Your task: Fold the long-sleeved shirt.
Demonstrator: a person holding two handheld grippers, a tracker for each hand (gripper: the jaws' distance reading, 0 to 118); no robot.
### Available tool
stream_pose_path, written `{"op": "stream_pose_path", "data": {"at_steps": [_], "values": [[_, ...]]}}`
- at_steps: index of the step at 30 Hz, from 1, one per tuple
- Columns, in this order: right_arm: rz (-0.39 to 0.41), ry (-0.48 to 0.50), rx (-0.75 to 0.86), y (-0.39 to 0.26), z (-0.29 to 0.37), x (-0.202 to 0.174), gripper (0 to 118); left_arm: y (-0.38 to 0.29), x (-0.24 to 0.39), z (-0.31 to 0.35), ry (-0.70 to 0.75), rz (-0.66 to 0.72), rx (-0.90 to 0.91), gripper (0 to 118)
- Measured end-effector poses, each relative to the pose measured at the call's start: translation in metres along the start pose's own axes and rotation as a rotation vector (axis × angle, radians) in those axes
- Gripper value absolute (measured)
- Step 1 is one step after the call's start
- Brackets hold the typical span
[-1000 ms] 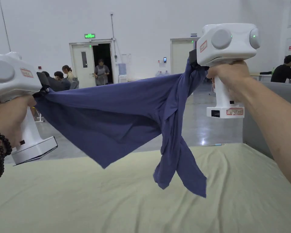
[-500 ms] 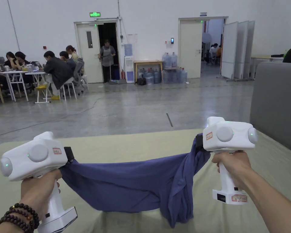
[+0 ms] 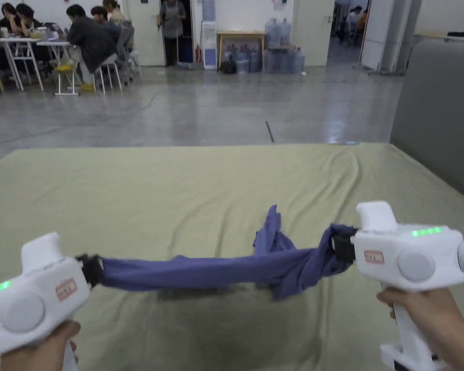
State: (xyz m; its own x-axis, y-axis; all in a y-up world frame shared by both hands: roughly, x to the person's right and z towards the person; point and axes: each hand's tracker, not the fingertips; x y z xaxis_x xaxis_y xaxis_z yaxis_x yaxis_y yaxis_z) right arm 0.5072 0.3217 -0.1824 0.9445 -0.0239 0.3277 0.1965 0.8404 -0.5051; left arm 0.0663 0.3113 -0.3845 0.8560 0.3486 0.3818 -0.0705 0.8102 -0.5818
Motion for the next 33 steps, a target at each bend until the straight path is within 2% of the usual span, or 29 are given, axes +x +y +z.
{"op": "stream_pose_path", "data": {"at_steps": [4,7,9,12,13,14,15,16,17,18,19,20,21,22,23,24,25,26,28,33], "values": [[-0.045,0.042,-0.140,-0.104,0.023,-0.014,19,-0.092,-0.029,0.034,0.056,-0.010,-0.130,0],[-0.006,0.028,-0.263,-0.160,0.016,-0.023,19,-0.141,-0.051,0.031,0.086,-0.021,-0.233,0],[0.001,0.006,-0.318,-0.180,0.007,-0.026,19,-0.160,-0.060,0.024,0.116,-0.020,-0.273,0],[-0.028,0.009,-0.316,-0.189,0.003,-0.023,19,-0.171,-0.065,0.018,0.115,-0.026,-0.274,0],[-0.046,0.014,-0.306,-0.187,0.004,-0.022,28,-0.169,-0.067,0.017,0.113,-0.008,-0.272,1],[-0.053,0.011,-0.306,-0.184,0.007,-0.021,57,-0.167,-0.063,0.020,0.106,0.005,-0.262,11],[-0.056,-0.002,-0.323,-0.179,0.010,-0.020,97,-0.162,-0.062,0.022,0.105,0.010,-0.266,41],[-0.056,-0.020,-0.352,-0.174,0.016,-0.016,118,-0.154,-0.061,0.022,0.110,0.008,-0.273,105],[-0.059,-0.015,-0.349,-0.169,0.026,-0.012,117,-0.148,-0.062,0.021,0.096,0.001,-0.293,118],[-0.082,0.000,-0.258,-0.169,0.039,-0.004,116,-0.142,-0.057,0.030,0.055,-0.010,-0.326,118],[-0.098,-0.020,-0.234,-0.164,0.048,0.001,116,-0.132,-0.055,0.035,0.033,-0.011,-0.214,118],[-0.124,-0.052,-0.228,-0.151,0.062,0.001,115,-0.123,-0.052,0.037,0.014,-0.021,-0.195,118],[-0.171,-0.091,-0.222,-0.144,0.072,0.006,110,-0.113,-0.048,0.038,0.027,-0.024,-0.224,112],[-0.223,-0.109,-0.201,-0.139,0.079,0.012,87,-0.104,-0.044,0.039,0.028,-0.026,-0.217,69],[-0.290,-0.103,-0.184,-0.134,0.086,0.018,43,-0.091,-0.015,0.073,0.018,-0.028,-0.178,12],[-0.342,-0.088,-0.179,-0.130,0.088,0.021,3,-0.081,-0.002,0.076,-0.001,-0.047,-0.151,0],[-0.377,-0.076,-0.191,-0.128,0.088,0.024,3,-0.072,0.010,0.077,-0.007,-0.057,-0.154,0],[-0.391,-0.093,-0.183,-0.128,0.090,0.024,3,-0.077,-0.009,0.047,-0.028,-0.077,-0.146,0],[-0.353,-0.088,-0.196,-0.130,0.087,0.021,3,-0.064,0.008,0.026,-0.073,-0.107,-0.165,0],[-0.340,-0.054,-0.231,-0.133,0.070,0.009,3,-0.025,0.044,-0.067,-0.102,-0.223,-0.189,0]]}}
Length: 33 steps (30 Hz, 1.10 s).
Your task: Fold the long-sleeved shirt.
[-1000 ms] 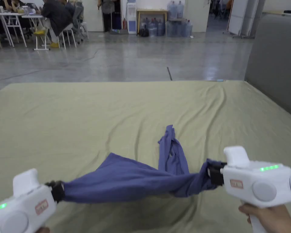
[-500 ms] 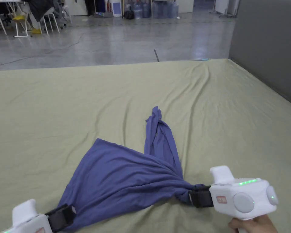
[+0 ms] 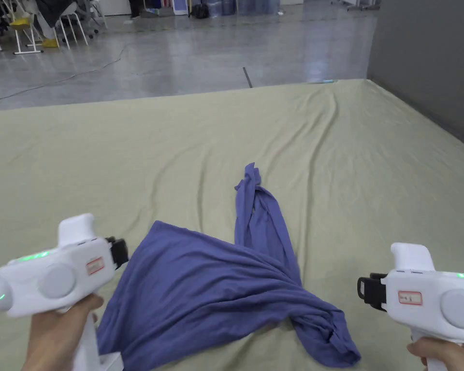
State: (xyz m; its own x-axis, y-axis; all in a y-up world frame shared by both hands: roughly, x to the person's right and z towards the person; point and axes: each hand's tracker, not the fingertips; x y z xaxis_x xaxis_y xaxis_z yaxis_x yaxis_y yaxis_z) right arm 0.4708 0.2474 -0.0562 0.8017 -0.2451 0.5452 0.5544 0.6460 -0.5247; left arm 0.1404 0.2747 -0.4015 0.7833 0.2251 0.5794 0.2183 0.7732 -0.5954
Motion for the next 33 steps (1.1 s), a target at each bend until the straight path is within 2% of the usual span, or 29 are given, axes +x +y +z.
{"op": "stream_pose_path", "data": {"at_steps": [1,2,3,4,5,8,12,15,16,17,18,19,20,23,29,30,32,33], "values": [[0.000,0.007,-0.010,-0.001,-0.005,-0.002,3,0.013,0.002,-0.025,0.007,-0.015,-0.012,5],[0.000,0.008,-0.014,-0.001,-0.009,-0.004,3,0.023,0.001,-0.049,0.042,-0.042,-0.042,30],[0.000,0.010,-0.019,-0.002,-0.014,-0.005,3,0.034,0.001,-0.080,0.055,-0.049,-0.087,77],[0.002,0.010,-0.029,-0.003,-0.020,-0.007,3,0.042,-0.001,-0.112,0.048,-0.054,-0.155,116],[0.004,0.005,-0.040,-0.004,-0.026,-0.008,3,0.047,-0.002,-0.131,0.051,-0.047,-0.160,117],[0.002,-0.025,-0.072,-0.005,-0.044,-0.008,3,0.057,-0.001,-0.195,0.139,-0.151,-0.243,112],[0.009,-0.055,-0.106,-0.006,-0.057,-0.010,3,0.045,0.005,-0.242,0.218,-0.250,-0.310,110],[0.046,-0.093,-0.129,-0.004,-0.063,-0.015,3,0.032,0.010,-0.253,0.196,-0.270,-0.369,74],[0.055,-0.099,-0.130,-0.002,-0.064,-0.017,3,0.029,0.012,-0.247,0.156,-0.245,-0.335,46],[0.060,-0.107,-0.129,-0.001,-0.064,-0.018,3,0.030,0.013,-0.244,0.114,-0.224,-0.337,27],[0.063,-0.116,-0.124,0.000,-0.064,-0.020,3,0.031,0.019,-0.239,0.150,-0.244,-0.338,1],[0.065,-0.124,-0.121,0.002,-0.063,-0.021,3,0.031,0.023,-0.231,0.182,-0.312,-0.302,1],[0.064,-0.128,-0.120,0.003,-0.062,-0.022,3,0.032,0.025,-0.224,0.190,-0.321,-0.302,1],[0.039,-0.128,-0.094,0.007,-0.046,-0.024,3,0.045,0.025,-0.195,0.121,-0.261,-0.281,1],[-0.018,-0.132,-0.110,0.000,-0.027,-0.017,3,0.065,0.021,-0.119,0.094,-0.237,-0.143,1],[-0.038,-0.131,-0.115,-0.005,-0.027,-0.016,9,0.067,0.019,-0.109,0.093,-0.241,-0.128,1],[-0.052,-0.111,-0.145,-0.015,-0.034,-0.016,85,0.069,0.016,-0.093,0.090,-0.239,-0.109,1],[-0.057,-0.107,-0.164,-0.021,-0.038,-0.017,100,0.069,0.016,-0.088,0.088,-0.238,-0.105,1]]}}
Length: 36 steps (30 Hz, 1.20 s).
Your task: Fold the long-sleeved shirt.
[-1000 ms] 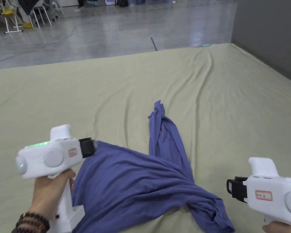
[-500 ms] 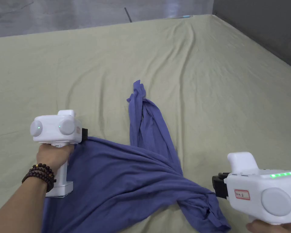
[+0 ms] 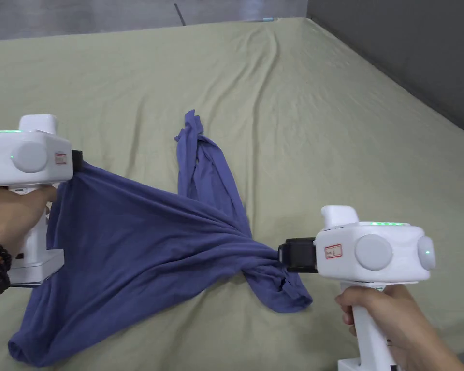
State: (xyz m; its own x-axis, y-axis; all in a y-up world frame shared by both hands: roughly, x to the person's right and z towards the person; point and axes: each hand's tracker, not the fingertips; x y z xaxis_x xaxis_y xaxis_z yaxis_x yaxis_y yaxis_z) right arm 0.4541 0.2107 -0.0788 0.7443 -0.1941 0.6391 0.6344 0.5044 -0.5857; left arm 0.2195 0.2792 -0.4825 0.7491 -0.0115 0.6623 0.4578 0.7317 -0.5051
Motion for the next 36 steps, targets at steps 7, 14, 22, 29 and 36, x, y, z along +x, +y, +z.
{"op": "stream_pose_path", "data": {"at_steps": [7,14,22,29,36], "values": [[-0.102,-0.003,-0.047,-0.009,-0.050,-0.005,68,-0.005,-0.010,0.019,-0.019,0.027,0.031,1],[-0.035,0.042,0.009,-0.004,-0.034,-0.016,22,-0.011,-0.021,0.035,-0.014,0.042,0.043,1],[0.085,0.135,0.245,0.056,0.063,-0.027,22,0.028,-0.049,0.110,-0.020,0.132,0.244,1],[0.251,0.131,0.452,0.178,0.125,-0.066,22,0.105,-0.075,0.199,0.011,0.183,0.444,1],[0.307,0.167,0.583,0.329,0.163,-0.123,22,0.201,-0.087,0.236,0.126,0.179,0.582,1]]}}
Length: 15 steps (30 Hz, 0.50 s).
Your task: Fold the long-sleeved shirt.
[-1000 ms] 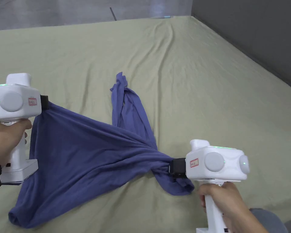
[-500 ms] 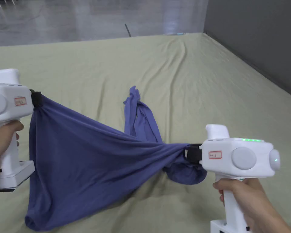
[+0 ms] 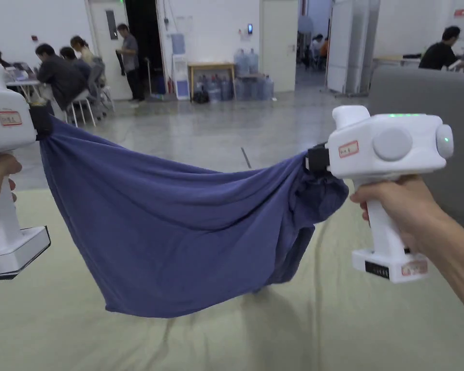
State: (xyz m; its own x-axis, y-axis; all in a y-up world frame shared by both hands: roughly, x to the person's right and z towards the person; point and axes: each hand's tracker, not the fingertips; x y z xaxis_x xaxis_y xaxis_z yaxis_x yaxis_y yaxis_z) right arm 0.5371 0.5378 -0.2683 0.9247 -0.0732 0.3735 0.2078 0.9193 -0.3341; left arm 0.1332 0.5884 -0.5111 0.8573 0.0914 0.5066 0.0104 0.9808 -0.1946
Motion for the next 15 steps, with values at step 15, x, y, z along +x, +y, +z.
{"op": "stream_pose_path", "data": {"at_steps": [15], "values": [[0.055,-0.130,0.226,0.231,-0.071,0.006,22,0.117,0.009,-0.110,0.090,0.102,0.092,1]]}}
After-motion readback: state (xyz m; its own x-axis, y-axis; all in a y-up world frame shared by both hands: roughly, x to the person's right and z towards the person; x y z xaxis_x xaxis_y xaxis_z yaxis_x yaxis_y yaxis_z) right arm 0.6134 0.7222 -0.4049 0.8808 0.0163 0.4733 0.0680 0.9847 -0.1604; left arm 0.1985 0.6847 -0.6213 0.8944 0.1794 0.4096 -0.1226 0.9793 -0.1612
